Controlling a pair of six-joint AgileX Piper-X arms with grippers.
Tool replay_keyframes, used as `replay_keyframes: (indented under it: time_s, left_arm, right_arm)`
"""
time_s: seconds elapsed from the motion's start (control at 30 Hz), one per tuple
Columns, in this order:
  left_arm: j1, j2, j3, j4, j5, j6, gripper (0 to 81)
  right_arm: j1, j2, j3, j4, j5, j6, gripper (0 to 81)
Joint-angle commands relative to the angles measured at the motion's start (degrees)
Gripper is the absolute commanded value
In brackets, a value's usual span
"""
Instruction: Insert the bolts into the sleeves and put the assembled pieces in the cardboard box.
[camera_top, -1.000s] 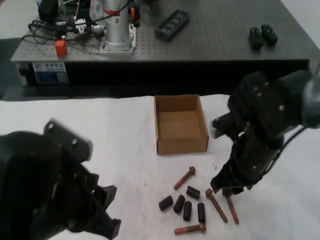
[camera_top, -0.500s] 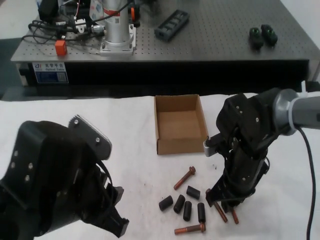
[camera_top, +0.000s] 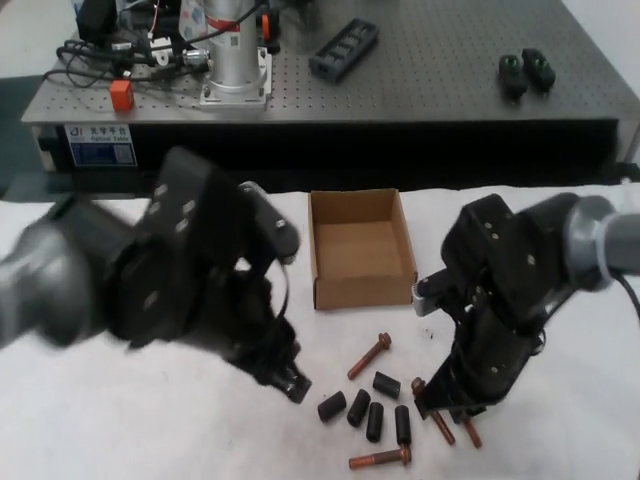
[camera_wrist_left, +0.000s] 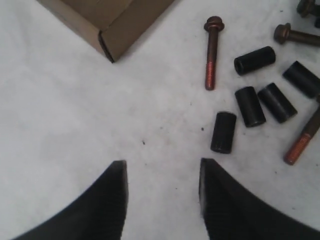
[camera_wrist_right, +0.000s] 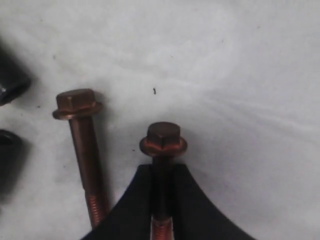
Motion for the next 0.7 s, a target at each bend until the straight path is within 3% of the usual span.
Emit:
replay_keyframes:
  time_s: [0.0,0.17,0.33,0.67]
  left_arm:
    - [0.2,7.2,-7.6,7.9,3.7,2.9,33.7]
    - [-0.4,15.3,-16.8,17.5,4.1,1.7,33.5]
    - [-3.6,21.6,-24.4,25.1,4.4,8.1,33.5]
    - [-6.9,32.6,-33.3,32.9,2.1,10.5,33.5]
  right_arm:
    - [-0.6,-5.5,2.3,-1.6,-1.2,0.0,1.3]
    - [-2.5,-15.0,4.7,0.6,-1.4,0.4,1.3]
    - [-5.2,-21.5,5.7,3.6,-1.4,0.4,1.3]
    - [-7.6,-26.9,6.2,5.7,-1.9,0.4,1.3]
